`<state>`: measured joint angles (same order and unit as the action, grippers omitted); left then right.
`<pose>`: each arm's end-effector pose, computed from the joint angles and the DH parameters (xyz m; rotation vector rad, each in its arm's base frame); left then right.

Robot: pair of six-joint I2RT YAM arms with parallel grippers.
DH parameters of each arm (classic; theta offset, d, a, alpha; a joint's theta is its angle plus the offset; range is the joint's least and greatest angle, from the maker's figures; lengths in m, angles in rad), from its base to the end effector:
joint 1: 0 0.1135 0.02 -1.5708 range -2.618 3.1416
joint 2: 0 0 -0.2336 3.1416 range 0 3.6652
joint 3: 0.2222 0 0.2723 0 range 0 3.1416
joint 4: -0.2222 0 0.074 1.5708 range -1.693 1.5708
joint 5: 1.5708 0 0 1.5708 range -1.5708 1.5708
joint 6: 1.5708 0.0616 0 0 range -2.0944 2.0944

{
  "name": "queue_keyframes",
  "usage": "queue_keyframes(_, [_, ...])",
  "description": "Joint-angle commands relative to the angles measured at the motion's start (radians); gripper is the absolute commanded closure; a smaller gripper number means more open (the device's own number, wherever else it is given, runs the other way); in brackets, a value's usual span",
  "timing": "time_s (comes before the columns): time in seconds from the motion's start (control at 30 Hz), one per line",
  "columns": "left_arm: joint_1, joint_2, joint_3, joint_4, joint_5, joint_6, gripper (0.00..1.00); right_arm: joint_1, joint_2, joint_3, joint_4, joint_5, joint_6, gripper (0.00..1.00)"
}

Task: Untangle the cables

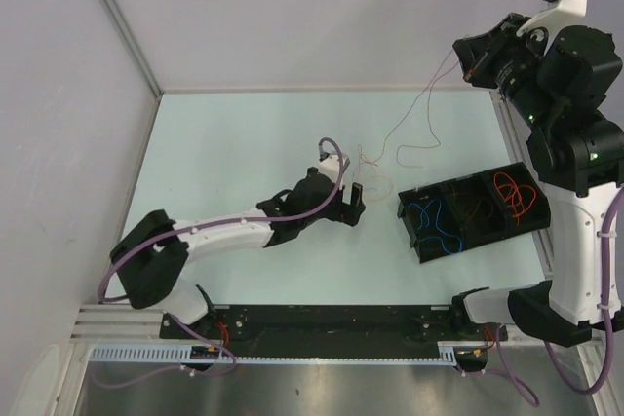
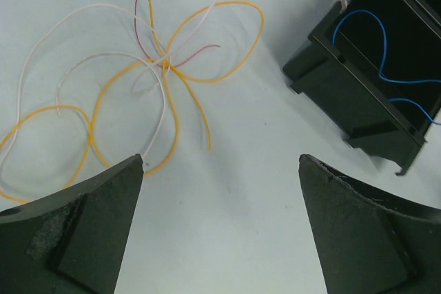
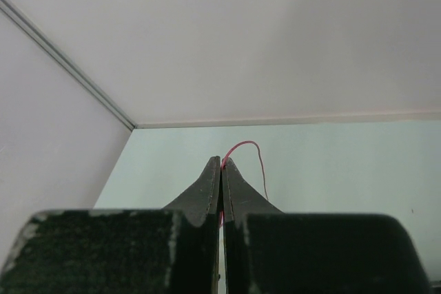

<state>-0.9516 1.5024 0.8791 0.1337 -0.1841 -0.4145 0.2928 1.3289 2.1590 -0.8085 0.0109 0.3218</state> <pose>0.2259 -0.2976 0.1770 0.4479 2.0689 -0.6494 0.2248 0.0671 0.5797 0.0315 1.5685 0.4767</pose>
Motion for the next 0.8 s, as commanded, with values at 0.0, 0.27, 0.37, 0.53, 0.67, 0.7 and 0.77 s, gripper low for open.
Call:
queue_keyframes(0.0, [-0.007,0.097,0.032,0.184,-0.052,0.071,0.0,-0.046,-0.034,-0.013,0.046,-0.08,0.02,1.0])
queue_keyframes(0.27, [-0.003,0.298,0.196,0.228,-0.155,0.118,0.17,-0.109,-0.048,-0.028,0.049,-0.146,0.039,1.0])
queue_keyframes(0.37, [0.02,0.366,0.247,0.247,-0.169,0.114,0.72,-0.126,-0.057,-0.037,0.052,-0.166,0.043,1.0])
queue_keyframes(0.53, [0.091,0.372,0.294,0.169,-0.201,0.088,1.0,-0.142,-0.059,-0.048,0.045,-0.181,0.04,1.0])
queue_keyframes(0.67, [0.194,0.296,0.264,0.083,-0.184,0.056,1.0,-0.167,-0.069,-0.065,0.045,-0.192,0.045,1.0])
queue_keyframes(0.7, [0.236,0.288,0.255,0.07,-0.177,0.052,1.0,-0.173,-0.074,-0.074,0.054,-0.203,0.048,1.0])
queue_keyframes(0.77, [0.278,0.266,0.239,0.057,-0.17,0.052,1.0,-0.193,-0.08,-0.079,0.057,-0.213,0.054,1.0])
